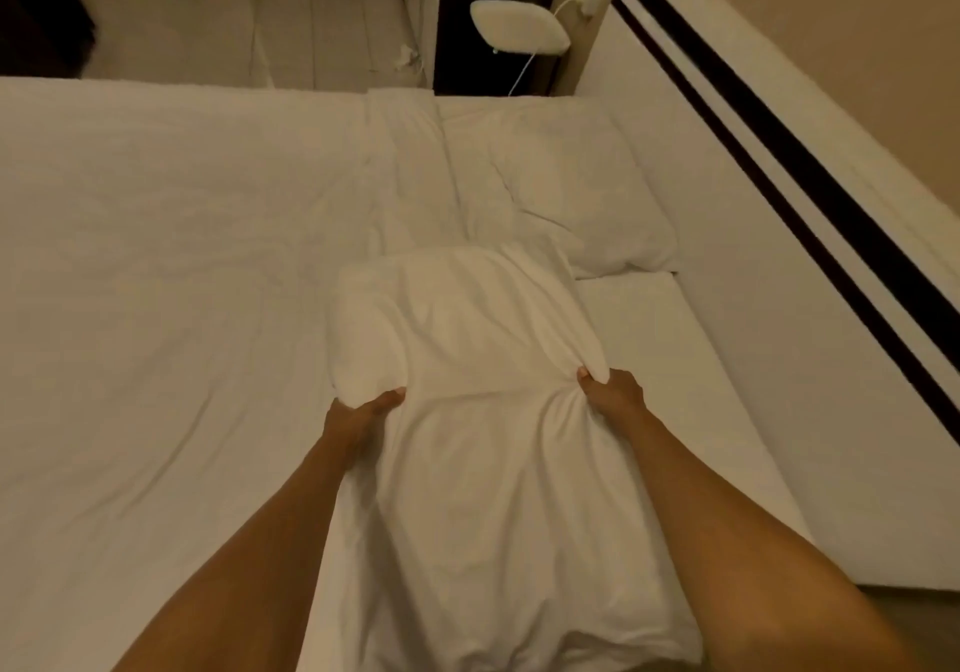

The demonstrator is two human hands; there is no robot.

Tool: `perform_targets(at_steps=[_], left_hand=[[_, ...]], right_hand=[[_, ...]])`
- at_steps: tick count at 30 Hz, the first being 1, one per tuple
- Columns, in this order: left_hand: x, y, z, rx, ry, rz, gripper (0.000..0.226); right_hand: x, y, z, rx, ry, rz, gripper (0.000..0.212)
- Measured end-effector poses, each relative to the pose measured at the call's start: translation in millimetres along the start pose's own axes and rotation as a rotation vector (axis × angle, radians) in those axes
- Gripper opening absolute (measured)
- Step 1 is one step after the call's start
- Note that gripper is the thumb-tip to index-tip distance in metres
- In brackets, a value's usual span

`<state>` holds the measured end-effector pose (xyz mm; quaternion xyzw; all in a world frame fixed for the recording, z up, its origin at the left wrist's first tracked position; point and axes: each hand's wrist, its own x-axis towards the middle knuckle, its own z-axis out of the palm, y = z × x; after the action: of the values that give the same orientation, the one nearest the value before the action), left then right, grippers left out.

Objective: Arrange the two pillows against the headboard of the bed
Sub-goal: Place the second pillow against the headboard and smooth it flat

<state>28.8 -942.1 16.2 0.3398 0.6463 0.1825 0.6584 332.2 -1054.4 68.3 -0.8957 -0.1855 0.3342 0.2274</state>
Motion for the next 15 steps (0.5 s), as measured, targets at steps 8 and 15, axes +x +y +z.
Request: perform_targets(at_steps=[8,15], left_hand=[[-17.3,22.1,104.8,0.09,-0.096,0.043,0.107],[-9.5,14.3,207.9,0.154,-0.137,0.004,0.119]], right_hand=[[27.3,48.9,-91.8,0.053,0.05,0.049,0.05],[98.3,93.2,-156.8,0.035,0.067,0.065,0.047]])
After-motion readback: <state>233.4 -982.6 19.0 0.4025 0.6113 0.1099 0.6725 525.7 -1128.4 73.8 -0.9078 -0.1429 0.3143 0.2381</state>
